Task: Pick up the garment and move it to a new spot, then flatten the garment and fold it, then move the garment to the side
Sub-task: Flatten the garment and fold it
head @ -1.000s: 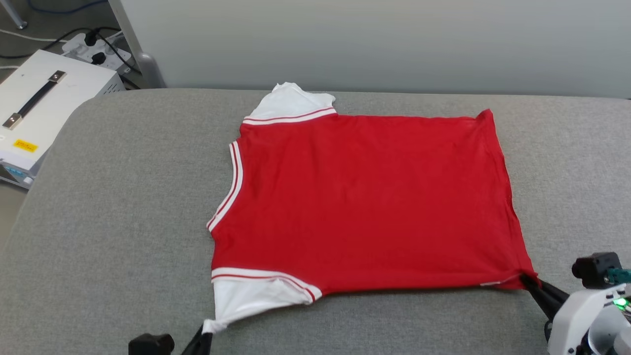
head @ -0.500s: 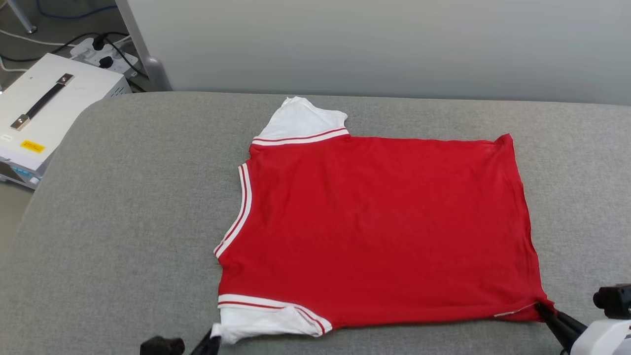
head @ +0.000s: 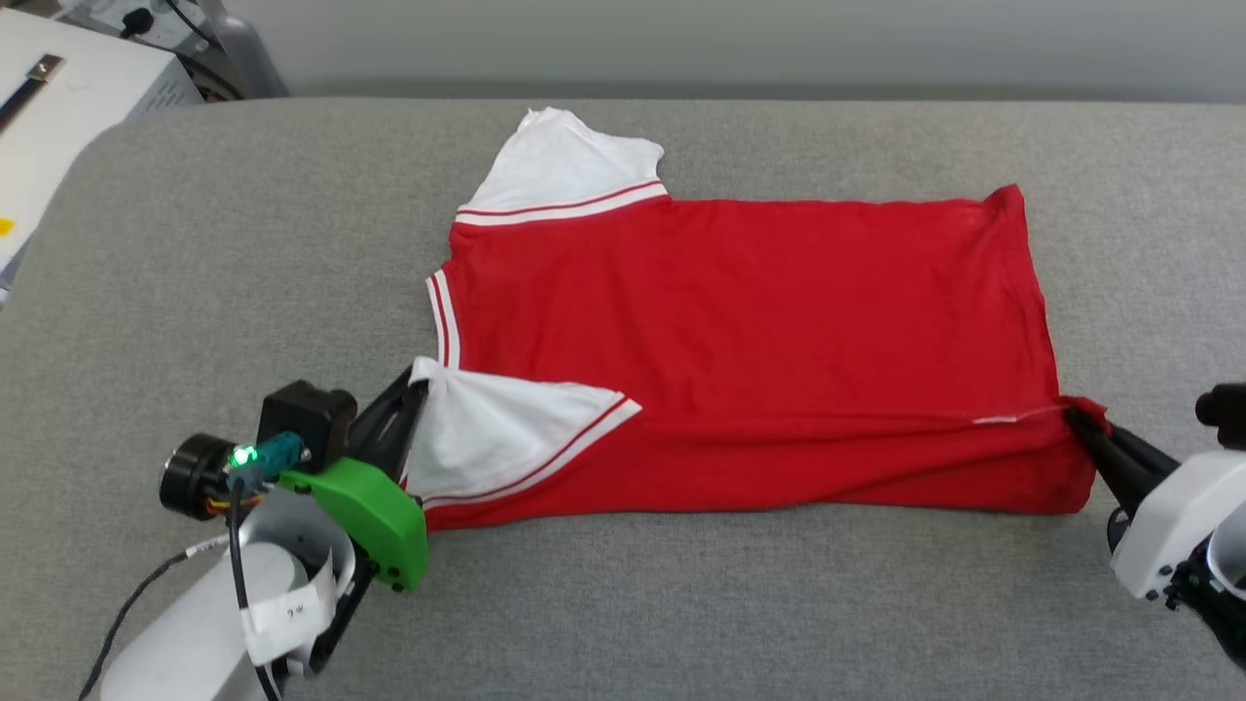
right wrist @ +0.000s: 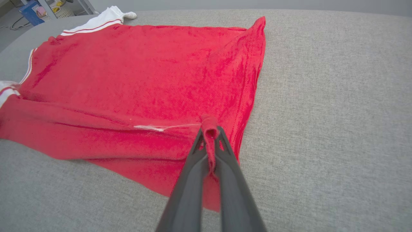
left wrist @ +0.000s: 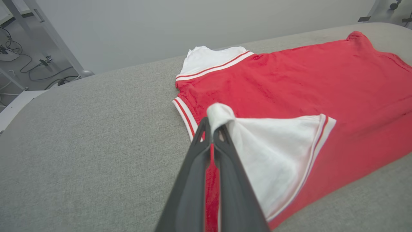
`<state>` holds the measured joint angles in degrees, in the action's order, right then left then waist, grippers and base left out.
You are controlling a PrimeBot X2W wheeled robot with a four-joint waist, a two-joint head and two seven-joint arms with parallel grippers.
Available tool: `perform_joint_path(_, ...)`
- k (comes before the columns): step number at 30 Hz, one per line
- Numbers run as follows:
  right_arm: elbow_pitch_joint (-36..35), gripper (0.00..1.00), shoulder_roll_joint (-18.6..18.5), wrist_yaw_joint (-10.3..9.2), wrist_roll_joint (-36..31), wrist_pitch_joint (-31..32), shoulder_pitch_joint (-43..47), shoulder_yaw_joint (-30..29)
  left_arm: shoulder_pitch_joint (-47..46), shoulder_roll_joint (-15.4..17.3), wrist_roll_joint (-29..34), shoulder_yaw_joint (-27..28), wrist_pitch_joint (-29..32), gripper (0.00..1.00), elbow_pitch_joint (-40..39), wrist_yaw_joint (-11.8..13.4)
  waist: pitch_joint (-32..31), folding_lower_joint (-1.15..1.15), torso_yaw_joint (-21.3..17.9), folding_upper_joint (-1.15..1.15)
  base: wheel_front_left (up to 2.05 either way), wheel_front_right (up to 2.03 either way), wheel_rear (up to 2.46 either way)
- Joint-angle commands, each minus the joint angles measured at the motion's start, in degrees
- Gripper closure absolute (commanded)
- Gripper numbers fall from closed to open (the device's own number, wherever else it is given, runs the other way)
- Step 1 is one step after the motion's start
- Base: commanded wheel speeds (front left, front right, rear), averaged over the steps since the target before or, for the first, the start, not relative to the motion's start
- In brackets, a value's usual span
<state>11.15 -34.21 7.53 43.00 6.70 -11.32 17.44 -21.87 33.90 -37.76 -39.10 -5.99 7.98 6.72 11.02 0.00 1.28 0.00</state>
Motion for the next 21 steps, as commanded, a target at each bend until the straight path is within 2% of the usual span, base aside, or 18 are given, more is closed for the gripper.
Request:
perform_joint_path(1,0.1,1.0,0.3,-0.04,-0.8,0.7,-2.1,-0.4,-2.2,-0.3,0.4,0.1,0.1,1.0,1.5,-0.6,4.3,0.0,-1.1,0.0,0.0,0.0,0.0)
perform_joint_path(11,6.3,1.0,1.5,-0.04,-2.0,3.4,-11.1,1.1,-11.3,-5.1,-0.6,0.1,-2.7,1.0,18.0,-6.5,9.9,0.0,-0.6,0.0,0.0,0.0,0.0)
perform_joint_path(21,10.5,1.0,2.1,-0.04,-0.8,2.2,-11.9,4.9,-13.1,-9.9,-1.0,-2.2,-5.8,1.0,32.6,-11.1,8.7,0.0,-0.3,0.0,0.0,0.0,0.0)
